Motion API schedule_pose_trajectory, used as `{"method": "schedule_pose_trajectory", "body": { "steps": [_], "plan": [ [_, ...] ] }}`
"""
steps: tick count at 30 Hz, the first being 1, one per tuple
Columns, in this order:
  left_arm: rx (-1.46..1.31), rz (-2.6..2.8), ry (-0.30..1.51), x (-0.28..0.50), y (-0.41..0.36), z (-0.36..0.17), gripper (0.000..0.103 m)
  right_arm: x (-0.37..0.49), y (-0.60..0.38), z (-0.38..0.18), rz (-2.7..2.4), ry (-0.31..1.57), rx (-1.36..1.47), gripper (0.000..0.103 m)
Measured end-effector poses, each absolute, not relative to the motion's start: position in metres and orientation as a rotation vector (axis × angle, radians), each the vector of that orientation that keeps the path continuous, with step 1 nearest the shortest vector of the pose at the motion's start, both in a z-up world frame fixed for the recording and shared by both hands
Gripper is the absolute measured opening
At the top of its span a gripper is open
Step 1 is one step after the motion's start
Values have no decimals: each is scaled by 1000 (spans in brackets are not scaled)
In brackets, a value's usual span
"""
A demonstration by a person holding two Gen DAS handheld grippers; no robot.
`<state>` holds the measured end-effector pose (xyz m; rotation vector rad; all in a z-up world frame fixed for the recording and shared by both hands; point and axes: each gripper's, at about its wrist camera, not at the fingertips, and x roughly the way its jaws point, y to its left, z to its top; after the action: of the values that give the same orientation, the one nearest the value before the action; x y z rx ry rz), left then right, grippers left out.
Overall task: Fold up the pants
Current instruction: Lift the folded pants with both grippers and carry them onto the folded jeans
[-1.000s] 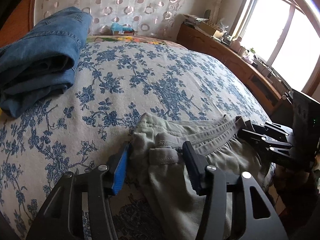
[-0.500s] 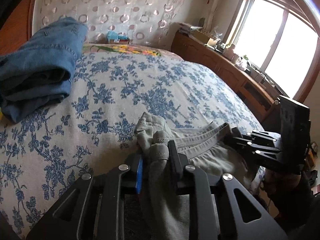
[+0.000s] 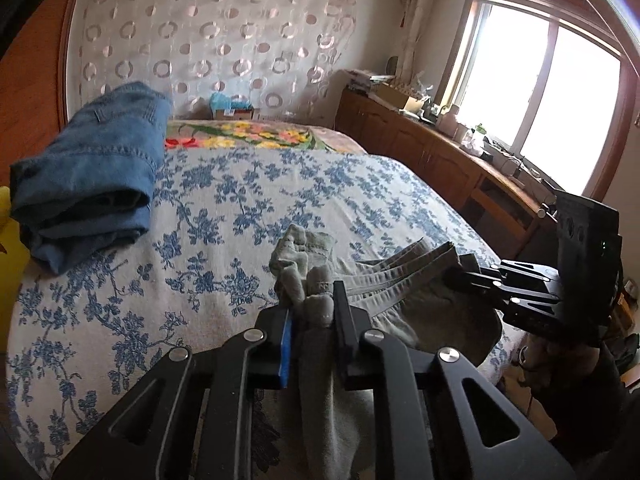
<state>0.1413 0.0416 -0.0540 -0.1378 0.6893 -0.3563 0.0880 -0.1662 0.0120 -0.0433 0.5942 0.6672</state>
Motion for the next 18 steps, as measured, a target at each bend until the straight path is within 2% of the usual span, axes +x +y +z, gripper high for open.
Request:
{"method": "schedule_pose_trajectory", "body": {
  "steps": [18],
  "plan": [
    [-106, -329, 563, 124, 39, -8, 16, 65, -175, 65, 685, 463, -88, 13]
  ]
}}
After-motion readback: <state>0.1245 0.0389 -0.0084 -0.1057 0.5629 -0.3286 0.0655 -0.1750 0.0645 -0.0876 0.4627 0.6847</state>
